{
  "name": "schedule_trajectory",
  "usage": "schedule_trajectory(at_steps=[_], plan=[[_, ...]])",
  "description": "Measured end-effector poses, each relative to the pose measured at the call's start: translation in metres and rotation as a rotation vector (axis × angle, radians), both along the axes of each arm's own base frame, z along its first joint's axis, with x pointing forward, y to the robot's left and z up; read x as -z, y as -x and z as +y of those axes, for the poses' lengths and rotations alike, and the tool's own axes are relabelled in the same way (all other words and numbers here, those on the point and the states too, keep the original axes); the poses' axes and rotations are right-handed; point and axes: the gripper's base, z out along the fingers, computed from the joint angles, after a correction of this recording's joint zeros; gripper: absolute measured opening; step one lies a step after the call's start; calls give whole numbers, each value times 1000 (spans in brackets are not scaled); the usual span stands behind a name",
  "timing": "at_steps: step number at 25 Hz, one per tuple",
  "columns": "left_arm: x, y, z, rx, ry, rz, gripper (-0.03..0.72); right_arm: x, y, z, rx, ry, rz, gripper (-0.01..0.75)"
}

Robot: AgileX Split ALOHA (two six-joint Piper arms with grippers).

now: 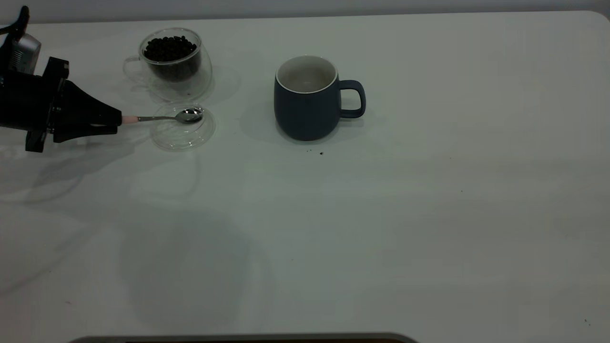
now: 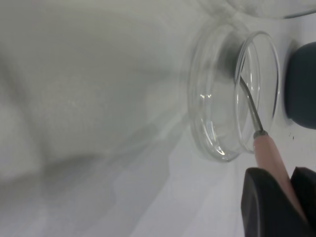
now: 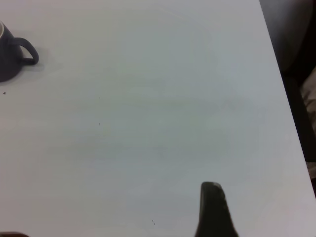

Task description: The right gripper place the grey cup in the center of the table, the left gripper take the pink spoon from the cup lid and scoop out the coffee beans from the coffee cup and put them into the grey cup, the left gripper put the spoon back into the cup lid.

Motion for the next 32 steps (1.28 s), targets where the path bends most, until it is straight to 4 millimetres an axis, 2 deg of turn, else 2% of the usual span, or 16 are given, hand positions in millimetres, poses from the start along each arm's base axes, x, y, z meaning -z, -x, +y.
schedule_trajectory(at_steps=[3, 8, 11, 19, 22, 24, 27, 29, 32], plan=[[1, 0, 1, -5, -15, 3, 172, 0, 0, 0, 0, 0, 0, 531], [3, 0, 2, -9, -28, 6, 319, 0, 0, 0, 0, 0, 0, 531], [3, 0, 2, -8, -28, 5, 376, 0, 0, 0, 0, 0, 0, 531], [2, -2, 3, -29, -22, 1, 399, 0, 0, 0, 0, 0, 0, 531], [-4, -3, 11, -46, -35, -21, 399, 0, 0, 0, 0, 0, 0, 531], [-17, -4, 26, -69, -56, -58, 399, 0, 0, 0, 0, 0, 1, 531], [-51, -7, 49, -127, -68, -127, 399, 0, 0, 0, 0, 0, 1, 531], [-84, -9, 55, -145, -38, -177, 399, 0, 0, 0, 0, 0, 1, 531], [-140, -9, 51, -125, -3, -267, 399, 0, 0, 0, 0, 0, 1, 531]])
